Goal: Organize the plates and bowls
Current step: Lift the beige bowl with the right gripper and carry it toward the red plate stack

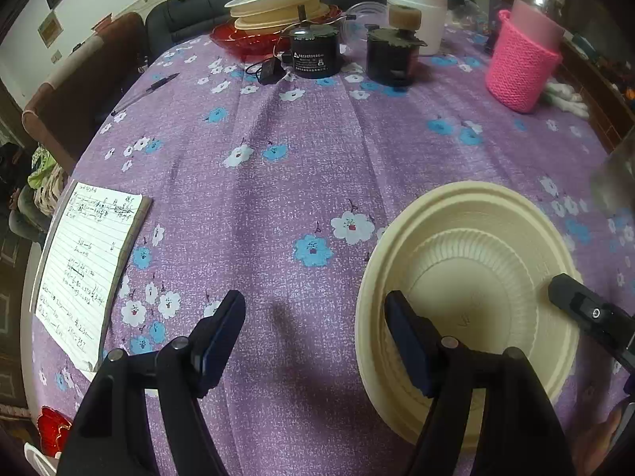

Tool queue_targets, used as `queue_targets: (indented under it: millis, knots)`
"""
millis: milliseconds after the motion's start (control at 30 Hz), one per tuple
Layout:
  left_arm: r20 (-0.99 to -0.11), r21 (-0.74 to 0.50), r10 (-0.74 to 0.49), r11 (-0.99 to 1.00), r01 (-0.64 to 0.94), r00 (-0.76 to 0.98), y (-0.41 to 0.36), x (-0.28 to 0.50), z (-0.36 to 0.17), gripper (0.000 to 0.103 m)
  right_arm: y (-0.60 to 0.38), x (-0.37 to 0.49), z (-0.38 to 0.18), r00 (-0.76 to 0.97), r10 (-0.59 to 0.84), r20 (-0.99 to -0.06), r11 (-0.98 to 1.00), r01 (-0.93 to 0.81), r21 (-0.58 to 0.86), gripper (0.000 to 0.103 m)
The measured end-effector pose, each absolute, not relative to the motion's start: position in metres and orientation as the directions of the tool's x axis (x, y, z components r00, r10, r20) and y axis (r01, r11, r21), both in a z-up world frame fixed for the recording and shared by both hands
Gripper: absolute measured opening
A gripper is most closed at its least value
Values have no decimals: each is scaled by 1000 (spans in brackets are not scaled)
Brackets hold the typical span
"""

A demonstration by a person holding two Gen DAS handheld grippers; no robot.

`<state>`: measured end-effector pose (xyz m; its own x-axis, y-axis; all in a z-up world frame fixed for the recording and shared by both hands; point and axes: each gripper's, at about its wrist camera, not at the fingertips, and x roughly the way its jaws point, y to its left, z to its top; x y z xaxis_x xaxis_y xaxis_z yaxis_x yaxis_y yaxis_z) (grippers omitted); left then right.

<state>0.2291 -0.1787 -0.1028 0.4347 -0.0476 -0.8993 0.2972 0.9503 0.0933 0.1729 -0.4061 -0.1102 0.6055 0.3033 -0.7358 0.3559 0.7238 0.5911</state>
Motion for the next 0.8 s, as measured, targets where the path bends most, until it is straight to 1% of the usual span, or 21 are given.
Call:
queue_targets:
  millis: [200, 800]
  knots:
    - [-889, 117, -40, 943, 310, 456, -182, 227, -103, 73, -397, 175, -111, 606, 297, -738, 744, 338, 576, 33]
    - [-872, 114, -54, 945, 307, 487, -183, 224, -97, 72, -394, 175, -113, 602, 261, -755, 766, 347, 542, 33]
